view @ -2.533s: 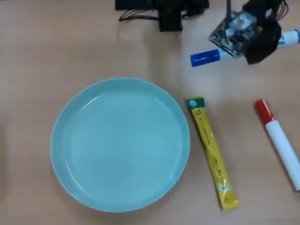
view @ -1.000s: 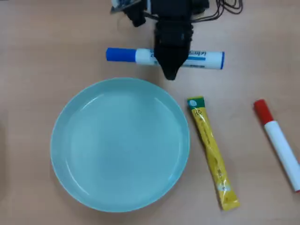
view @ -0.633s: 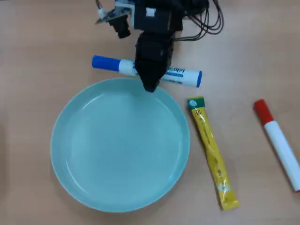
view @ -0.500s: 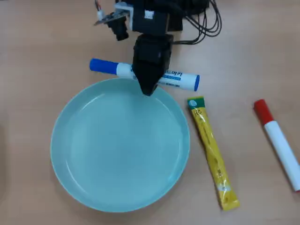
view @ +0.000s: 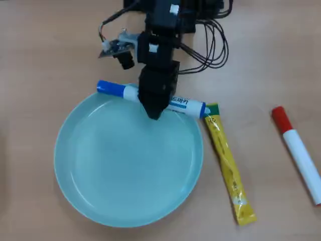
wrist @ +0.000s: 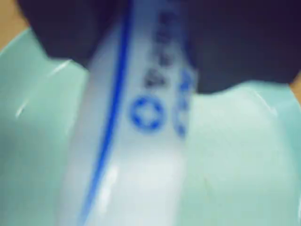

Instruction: Pick up the blue pen, then put it in the green bowl

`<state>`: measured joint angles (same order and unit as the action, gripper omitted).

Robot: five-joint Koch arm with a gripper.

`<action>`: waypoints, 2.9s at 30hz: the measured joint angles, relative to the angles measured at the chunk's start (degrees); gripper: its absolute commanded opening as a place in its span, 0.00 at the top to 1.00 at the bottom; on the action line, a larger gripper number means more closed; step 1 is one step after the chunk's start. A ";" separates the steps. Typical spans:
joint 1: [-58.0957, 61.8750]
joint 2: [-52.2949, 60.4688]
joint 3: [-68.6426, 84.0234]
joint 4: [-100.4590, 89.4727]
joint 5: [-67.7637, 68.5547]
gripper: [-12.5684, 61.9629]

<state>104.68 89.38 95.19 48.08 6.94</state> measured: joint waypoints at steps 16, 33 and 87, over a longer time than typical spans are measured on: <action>0.53 -10.90 -0.09 -1.32 0.09 0.93; 0.09 -15.29 -2.81 -3.08 0.09 0.93; -1.05 -10.55 -2.90 8.26 0.00 0.14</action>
<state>103.62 78.84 92.29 56.34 6.94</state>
